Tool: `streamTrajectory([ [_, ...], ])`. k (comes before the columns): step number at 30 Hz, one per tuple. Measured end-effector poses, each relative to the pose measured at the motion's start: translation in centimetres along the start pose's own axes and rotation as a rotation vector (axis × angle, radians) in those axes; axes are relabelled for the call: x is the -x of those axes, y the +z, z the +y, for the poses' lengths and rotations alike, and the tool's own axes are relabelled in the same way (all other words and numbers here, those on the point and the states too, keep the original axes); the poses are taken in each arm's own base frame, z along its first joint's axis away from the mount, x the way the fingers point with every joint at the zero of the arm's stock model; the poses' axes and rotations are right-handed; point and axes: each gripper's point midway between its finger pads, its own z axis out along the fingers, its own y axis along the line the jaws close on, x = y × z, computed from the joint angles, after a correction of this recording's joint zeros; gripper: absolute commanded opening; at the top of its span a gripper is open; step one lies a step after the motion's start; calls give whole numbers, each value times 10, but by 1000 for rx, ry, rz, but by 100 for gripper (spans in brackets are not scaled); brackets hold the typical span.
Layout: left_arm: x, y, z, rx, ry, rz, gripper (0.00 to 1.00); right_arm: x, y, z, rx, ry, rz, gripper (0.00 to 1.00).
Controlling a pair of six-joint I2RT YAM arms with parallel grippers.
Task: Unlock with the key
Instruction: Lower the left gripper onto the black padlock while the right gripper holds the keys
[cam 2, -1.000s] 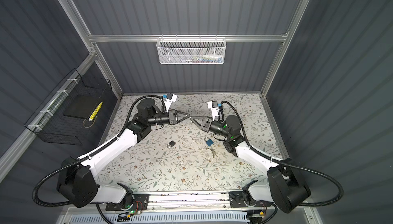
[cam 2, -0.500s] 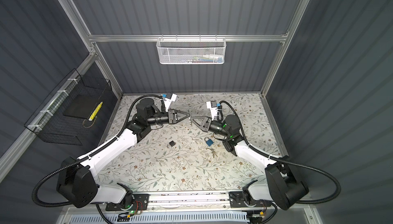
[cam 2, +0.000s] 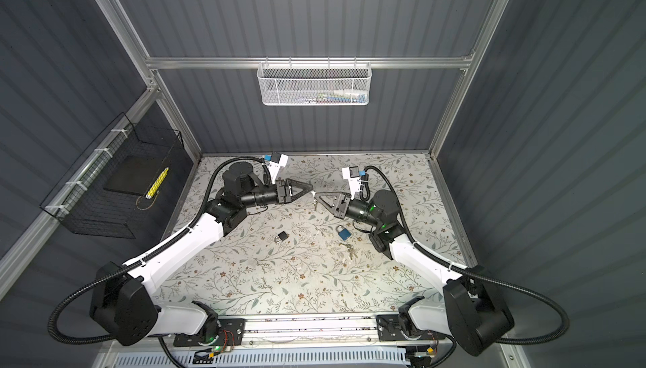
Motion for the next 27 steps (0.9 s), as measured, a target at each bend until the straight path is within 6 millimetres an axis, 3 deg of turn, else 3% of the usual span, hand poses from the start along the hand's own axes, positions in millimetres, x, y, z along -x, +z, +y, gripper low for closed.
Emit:
streamTrajectory([
  [6,-5,-17,36,220,-44,-31,67,-4,-20,-13,-96,-5,-19,0],
  [12,-37,-29,98,496,-151,38,68,-8,-35,-16,-168,-32,-25,0],
  [16,-73,-31,138,602,-243,121,69,-15,-40,-26,-215,-27,-16,0],
  [22,-153,-39,193,714,-448,269,70,-23,-42,-40,-262,-7,-2,0],
  [24,-166,-40,200,736,-484,295,71,-25,-42,-43,-269,-2,4,0],
  [27,-170,-34,204,736,-495,299,71,-26,-42,-46,-276,2,6,0],
])
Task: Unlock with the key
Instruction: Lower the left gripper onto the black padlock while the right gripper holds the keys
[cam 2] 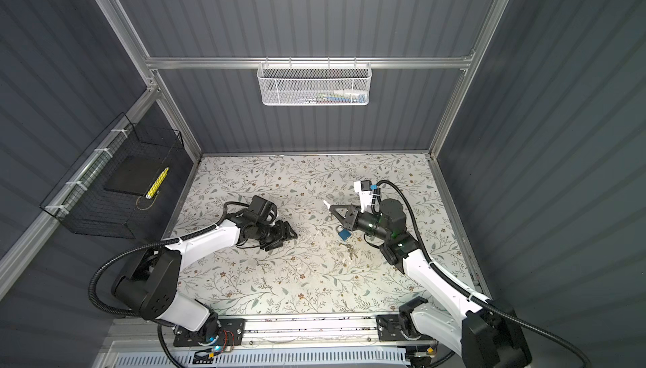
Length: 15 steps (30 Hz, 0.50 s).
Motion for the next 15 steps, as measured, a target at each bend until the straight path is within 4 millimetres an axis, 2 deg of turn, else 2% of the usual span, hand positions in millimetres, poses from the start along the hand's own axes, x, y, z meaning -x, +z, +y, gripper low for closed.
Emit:
streamTrajectory([
  [4,2,7,0,2,-5,-3,71,0,0,-1,-2,1,-1,0],
  [10,3,17,15,58,-21,-1,71,0,0,-2,-8,-1,-4,0],
  [15,8,15,24,118,-27,-29,71,0,1,-4,-13,2,-1,0],
])
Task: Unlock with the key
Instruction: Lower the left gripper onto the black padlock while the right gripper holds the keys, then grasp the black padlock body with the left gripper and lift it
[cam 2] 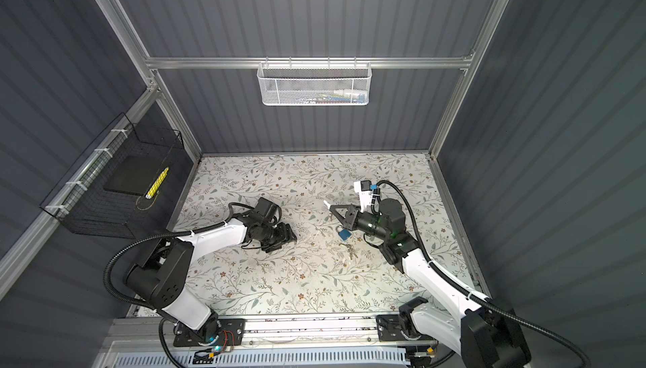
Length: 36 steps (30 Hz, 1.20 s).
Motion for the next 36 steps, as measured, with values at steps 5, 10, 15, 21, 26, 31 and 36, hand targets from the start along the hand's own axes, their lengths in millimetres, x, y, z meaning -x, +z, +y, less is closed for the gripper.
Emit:
streamTrajectory([
  [5,10,-1,7,44,12,-53,72,-1,2,-3,-3,3,4,0],
  [10,22,1,7,72,28,-94,72,-1,3,-4,-4,5,6,0],
  [15,40,6,3,104,50,-136,72,-1,3,-3,-3,5,5,0],
  [21,56,13,-3,129,69,-154,62,-1,3,-3,-3,4,4,0],
  [26,61,15,-1,168,77,-150,58,-2,3,-5,-5,6,6,0],
  [31,63,16,2,214,87,-130,55,-4,6,-10,-14,15,16,0],
  [36,60,19,-1,284,126,-100,57,-3,7,-10,-11,12,12,0],
])
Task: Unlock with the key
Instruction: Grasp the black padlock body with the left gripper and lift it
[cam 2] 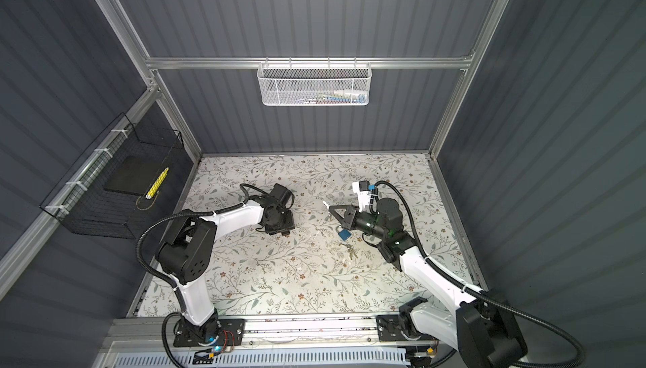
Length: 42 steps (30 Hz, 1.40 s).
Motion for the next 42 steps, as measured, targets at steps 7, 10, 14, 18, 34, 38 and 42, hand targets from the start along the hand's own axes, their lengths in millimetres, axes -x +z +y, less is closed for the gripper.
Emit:
streamTrajectory([
  [7,-5,1,6,91,42,25,52,-8,1,-9,-14,16,13,0],
  [10,-7,1,7,108,47,31,47,-9,1,-10,-16,18,13,0],
  [14,-11,0,11,127,46,43,34,-9,1,-10,-15,17,11,0],
  [18,-12,1,11,132,46,55,27,-11,0,-12,-17,20,12,0],
  [34,-21,-7,16,88,-44,48,20,-25,0,-29,-89,9,44,0],
  [38,-20,-24,15,42,-92,30,20,-29,1,-29,-95,-7,55,0],
  [42,-4,-53,-1,-61,-130,-41,20,-32,3,-26,-94,-23,59,0],
])
